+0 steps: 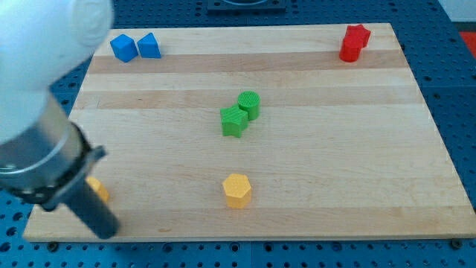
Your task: Move the yellow hexagon to the yellow heart
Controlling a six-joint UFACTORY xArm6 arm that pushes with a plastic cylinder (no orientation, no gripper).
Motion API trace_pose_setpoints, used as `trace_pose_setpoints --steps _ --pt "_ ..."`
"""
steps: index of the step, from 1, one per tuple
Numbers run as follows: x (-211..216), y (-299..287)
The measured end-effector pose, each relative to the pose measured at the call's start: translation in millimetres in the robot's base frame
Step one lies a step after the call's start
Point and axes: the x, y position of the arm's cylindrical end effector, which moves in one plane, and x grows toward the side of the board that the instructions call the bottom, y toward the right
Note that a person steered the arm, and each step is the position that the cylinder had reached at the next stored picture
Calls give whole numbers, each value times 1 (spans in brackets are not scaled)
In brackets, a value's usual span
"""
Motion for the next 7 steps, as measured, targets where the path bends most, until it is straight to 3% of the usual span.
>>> trace_pose_setpoints --steps 4,7 --pt "-4 190" --pt "-31 193"
